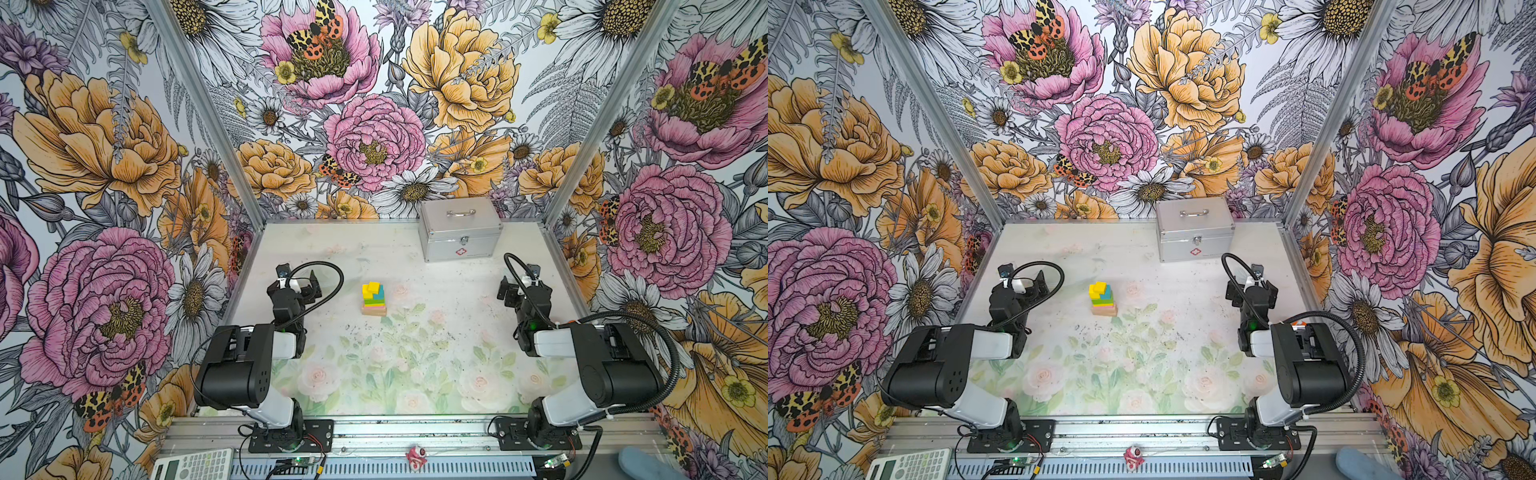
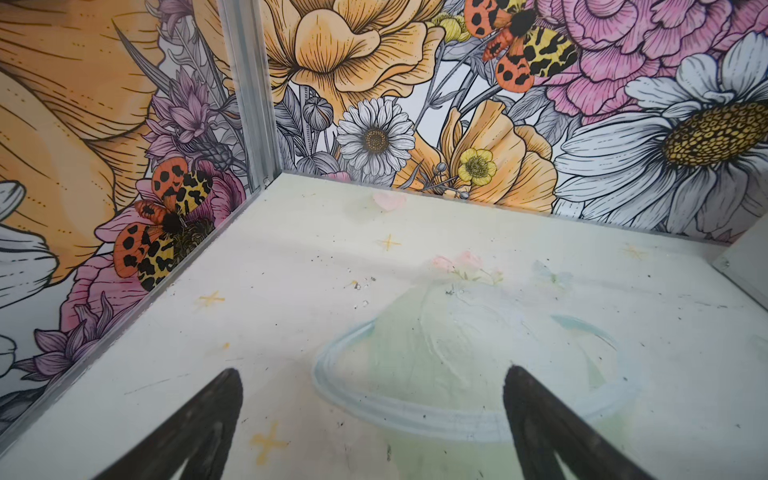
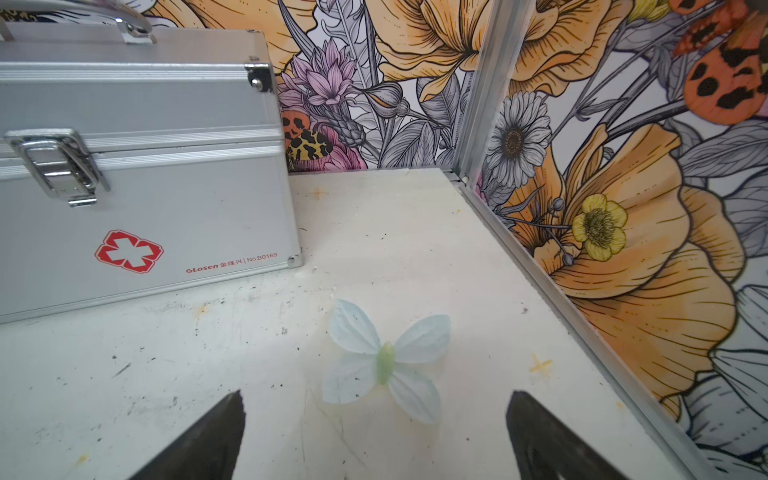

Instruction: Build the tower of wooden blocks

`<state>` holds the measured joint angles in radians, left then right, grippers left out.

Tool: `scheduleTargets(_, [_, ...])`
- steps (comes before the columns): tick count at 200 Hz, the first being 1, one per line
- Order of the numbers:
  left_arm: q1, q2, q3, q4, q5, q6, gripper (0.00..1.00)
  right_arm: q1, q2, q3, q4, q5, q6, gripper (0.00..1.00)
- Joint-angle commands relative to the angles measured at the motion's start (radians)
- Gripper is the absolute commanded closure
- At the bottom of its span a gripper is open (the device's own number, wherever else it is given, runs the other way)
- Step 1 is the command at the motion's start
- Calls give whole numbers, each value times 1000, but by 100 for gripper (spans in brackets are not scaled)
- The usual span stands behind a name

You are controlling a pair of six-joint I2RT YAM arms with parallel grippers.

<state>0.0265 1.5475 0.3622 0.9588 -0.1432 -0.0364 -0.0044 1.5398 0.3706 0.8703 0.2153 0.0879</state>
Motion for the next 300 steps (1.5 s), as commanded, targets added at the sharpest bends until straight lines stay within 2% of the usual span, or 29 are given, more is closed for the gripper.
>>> scheduleTargets(1, [-8, 4, 14, -13, 28, 20, 1, -2, -3, 19, 2, -34, 9, 0])
scheduleTargets(37, [-29, 5, 14, -13, -28, 32, 1, -1, -5, 15, 8, -33, 7, 0])
scheduleTargets(300, [-31, 4, 11, -10, -29, 33, 1, -2, -5, 17, 6, -33, 7, 0])
